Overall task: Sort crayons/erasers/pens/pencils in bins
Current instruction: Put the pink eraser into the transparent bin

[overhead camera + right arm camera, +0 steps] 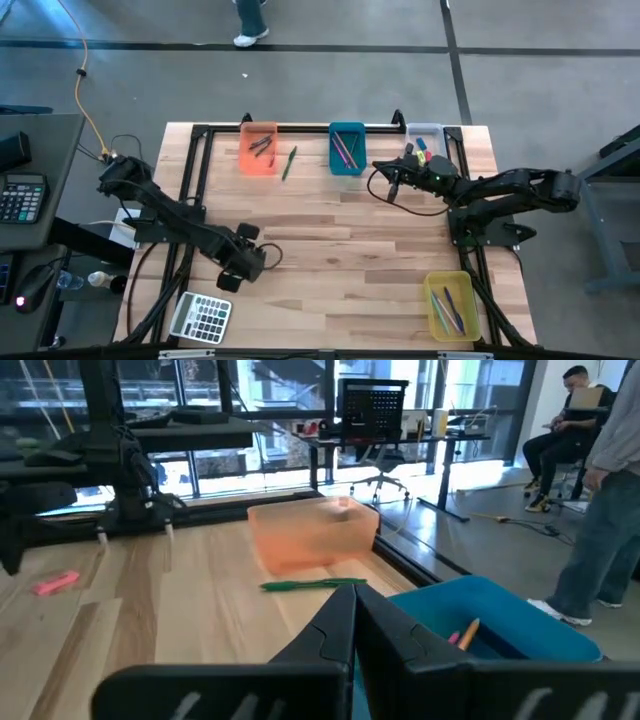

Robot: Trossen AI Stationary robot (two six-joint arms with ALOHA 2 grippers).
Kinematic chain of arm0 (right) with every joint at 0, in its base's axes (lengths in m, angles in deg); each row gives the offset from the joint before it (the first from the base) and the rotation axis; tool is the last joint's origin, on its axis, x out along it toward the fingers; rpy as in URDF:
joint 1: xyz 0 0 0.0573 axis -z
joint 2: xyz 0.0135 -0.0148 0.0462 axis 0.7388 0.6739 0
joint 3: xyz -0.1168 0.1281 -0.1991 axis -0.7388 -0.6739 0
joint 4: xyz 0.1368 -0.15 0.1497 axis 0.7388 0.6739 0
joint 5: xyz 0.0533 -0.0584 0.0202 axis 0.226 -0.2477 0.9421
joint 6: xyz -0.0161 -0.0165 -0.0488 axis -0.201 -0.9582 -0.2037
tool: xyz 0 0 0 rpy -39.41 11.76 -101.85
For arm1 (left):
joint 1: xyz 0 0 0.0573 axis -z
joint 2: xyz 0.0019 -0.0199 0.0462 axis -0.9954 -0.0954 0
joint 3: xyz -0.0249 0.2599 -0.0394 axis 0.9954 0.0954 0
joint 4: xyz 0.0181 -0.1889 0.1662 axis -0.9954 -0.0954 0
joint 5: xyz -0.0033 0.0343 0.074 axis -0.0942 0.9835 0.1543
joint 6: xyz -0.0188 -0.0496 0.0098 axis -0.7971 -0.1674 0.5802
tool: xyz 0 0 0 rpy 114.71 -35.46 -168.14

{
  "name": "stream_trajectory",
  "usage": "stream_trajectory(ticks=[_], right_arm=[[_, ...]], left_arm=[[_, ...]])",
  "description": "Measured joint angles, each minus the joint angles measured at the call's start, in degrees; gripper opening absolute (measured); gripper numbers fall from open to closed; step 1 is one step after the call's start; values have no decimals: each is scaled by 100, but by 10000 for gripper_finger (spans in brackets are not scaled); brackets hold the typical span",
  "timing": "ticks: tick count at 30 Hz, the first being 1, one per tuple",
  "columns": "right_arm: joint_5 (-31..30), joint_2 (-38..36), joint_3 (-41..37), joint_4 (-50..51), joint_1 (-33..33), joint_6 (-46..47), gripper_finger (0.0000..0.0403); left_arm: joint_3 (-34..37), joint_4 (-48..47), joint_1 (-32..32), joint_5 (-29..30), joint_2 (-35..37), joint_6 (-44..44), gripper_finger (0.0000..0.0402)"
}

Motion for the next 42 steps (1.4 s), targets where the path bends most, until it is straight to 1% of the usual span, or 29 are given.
stream_trajectory(ticks=[5,9,13,16,19,25,31,33,36,39,42], right_arm=[[-2,0,0,0,0,1,0],[-2,0,0,-2,0,40,0],[-2,2,0,-1,-2,42,0],[-2,2,0,-1,-2,42,0],[-2,2,0,0,-2,34,0],[-2,2,0,2,-2,29,0],[4,2,0,4,-2,40,0],[14,2,0,4,-2,41,0],[13,2,0,4,-2,42,0],[14,4,0,7,-2,42,0],[13,4,0,47,-2,42,0]], left_arm=[[4,-199,72,-12,-425,138,152],[4,-298,70,125,-739,571,149],[6,-368,54,233,-1000,814,141],[26,-365,56,214,-1099,864,130],[90,-317,54,56,-1145,861,114],[165,-275,15,40,-1043,857,75],[210,-317,-225,-82,-742,102,48],[241,-460,-331,22,-580,-218,44],[221,-335,-510,288,-270,-739,39],[223,62,-705,465,11,-1129,35],[219,527,-902,589,297,-1326,28]])
